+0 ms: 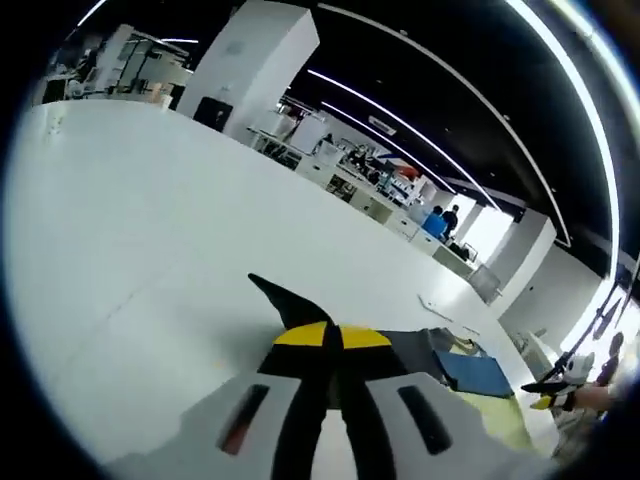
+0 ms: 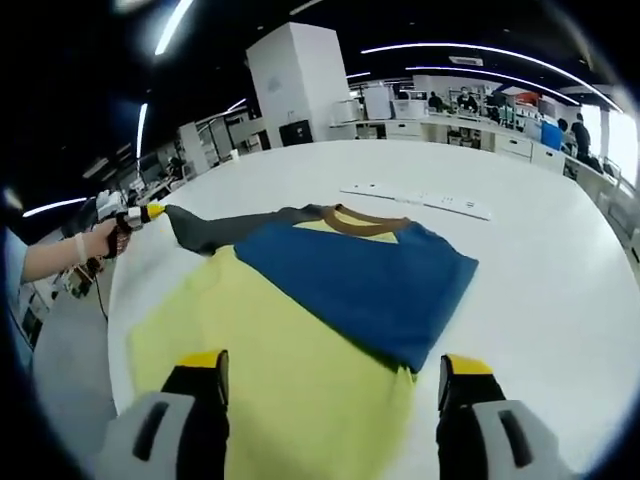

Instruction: Fold the garment on the visible template until the final outline fits inside the template.

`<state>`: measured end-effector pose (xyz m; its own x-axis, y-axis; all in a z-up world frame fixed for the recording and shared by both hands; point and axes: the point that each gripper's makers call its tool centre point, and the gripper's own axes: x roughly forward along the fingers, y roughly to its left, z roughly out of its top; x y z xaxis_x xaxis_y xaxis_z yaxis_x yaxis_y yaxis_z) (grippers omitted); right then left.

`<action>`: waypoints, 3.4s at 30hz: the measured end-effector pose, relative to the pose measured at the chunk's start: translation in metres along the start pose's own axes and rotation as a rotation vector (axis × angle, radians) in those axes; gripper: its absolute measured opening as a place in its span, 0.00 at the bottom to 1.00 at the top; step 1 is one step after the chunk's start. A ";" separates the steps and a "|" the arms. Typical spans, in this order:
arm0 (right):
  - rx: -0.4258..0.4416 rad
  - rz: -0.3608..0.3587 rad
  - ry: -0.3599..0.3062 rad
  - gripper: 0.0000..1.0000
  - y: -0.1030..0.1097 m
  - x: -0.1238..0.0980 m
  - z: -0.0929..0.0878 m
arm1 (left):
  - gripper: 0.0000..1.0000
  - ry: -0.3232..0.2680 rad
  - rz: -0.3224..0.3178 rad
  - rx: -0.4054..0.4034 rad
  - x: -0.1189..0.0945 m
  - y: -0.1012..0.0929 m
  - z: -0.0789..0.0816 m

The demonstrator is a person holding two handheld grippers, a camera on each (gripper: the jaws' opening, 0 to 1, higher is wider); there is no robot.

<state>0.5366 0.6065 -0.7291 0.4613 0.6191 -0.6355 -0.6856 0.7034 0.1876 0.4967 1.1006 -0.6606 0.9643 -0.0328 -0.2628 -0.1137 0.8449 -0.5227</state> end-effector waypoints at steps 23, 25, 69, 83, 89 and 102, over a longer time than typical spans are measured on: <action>0.040 0.009 -0.043 0.86 0.000 -0.011 -0.024 | 0.00 0.134 -0.423 0.066 0.090 -0.225 -0.022; 0.051 0.009 -0.051 0.86 -0.001 -0.012 -0.025 | 0.00 0.155 -0.444 0.065 0.096 -0.238 -0.031; 0.197 -0.083 -0.075 0.84 -0.017 -0.049 -0.065 | 0.00 0.638 -0.729 0.024 0.120 -0.402 -0.272; 0.200 -0.080 -0.079 0.84 -0.017 -0.049 -0.061 | 0.00 0.677 -0.707 0.067 0.124 -0.391 -0.291; 0.194 -0.077 -0.084 0.84 -0.016 -0.049 -0.059 | 0.00 0.614 -0.752 0.107 0.123 -0.393 -0.284; 0.187 -0.059 -0.075 0.83 -0.008 -0.045 -0.058 | 0.00 0.476 -0.846 0.219 0.115 -0.393 -0.266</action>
<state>0.4890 0.5527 -0.7460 0.5427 0.5943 -0.5935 -0.5430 0.7873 0.2920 0.5892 0.6230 -0.7009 0.5054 -0.8404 -0.1957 0.6603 0.5227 -0.5393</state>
